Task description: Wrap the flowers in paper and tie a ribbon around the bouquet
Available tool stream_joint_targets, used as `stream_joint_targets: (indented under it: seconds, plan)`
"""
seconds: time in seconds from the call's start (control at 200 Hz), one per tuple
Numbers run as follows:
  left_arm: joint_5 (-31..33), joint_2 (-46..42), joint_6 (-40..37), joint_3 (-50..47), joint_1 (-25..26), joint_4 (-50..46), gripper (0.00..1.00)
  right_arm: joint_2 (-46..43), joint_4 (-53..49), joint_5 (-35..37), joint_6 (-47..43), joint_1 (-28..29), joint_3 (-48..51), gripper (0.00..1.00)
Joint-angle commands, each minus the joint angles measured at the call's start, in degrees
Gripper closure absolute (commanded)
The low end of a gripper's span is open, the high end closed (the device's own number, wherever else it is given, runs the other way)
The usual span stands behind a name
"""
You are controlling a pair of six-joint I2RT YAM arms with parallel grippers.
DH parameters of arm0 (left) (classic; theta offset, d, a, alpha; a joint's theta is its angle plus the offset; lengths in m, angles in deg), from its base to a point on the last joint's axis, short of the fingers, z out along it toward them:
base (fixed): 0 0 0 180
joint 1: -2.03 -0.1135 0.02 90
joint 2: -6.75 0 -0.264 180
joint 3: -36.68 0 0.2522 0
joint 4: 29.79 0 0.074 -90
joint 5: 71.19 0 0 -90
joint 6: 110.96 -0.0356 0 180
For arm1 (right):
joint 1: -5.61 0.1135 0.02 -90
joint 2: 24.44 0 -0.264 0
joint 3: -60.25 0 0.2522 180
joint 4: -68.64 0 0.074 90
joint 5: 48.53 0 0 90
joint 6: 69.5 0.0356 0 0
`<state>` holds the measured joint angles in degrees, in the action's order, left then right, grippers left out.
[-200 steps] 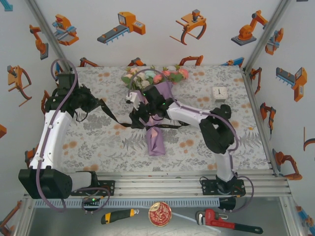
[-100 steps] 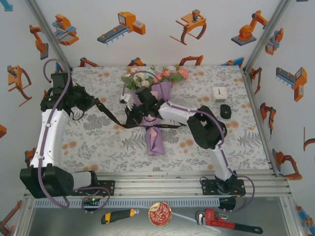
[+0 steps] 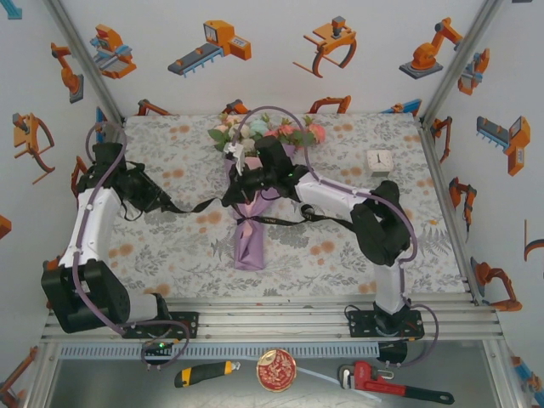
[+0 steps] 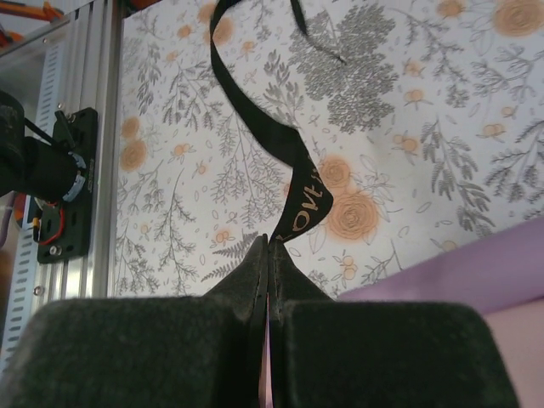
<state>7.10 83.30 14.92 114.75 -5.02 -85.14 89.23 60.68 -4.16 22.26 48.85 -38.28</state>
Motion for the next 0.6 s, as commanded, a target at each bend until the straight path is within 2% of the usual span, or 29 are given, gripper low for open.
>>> stream_joint_targets:
  seconds: [0.0,0.085,0.155,0.255,0.345,0.466,0.596]
  plan:
    - [-1.87,-1.29,-7.48,0.16,-0.15,0.93,0.54,-1.61,1.93,-0.52,0.88,-0.08,1.36,1.0]
    - [-3.95,-3.8,-15.38,0.42,0.19,1.65,0.5,-2.0,1.95,-0.38,0.46,-0.17,1.71,1.0]
    - [-10.0,-6.1,-24.12,0.04,1.14,2.62,0.48,-2.49,1.93,0.01,0.26,-0.25,2.09,1.0]
    - [-15.59,-7.29,-36.7,-0.95,7.84,2.04,0.43,-3.25,2.18,0.44,-0.22,-0.35,2.74,1.0]
    - [-18.34,-9.26,-46.4,-5.95,14.04,6.87,0.38,-3.71,2.28,0.53,-0.4,-0.54,3.2,1.0]
    - [-16.01,-11.53,-48.14,-13.93,15.96,18.69,0.36,-4.07,2.2,0.54,-0.28,-0.87,3.39,1.0]
    - [-12.8,-8.59,-48.99,-16.58,16.67,24.35,0.3,-4.67,2.2,0.76,-0.23,-0.97,3.39,1.0]
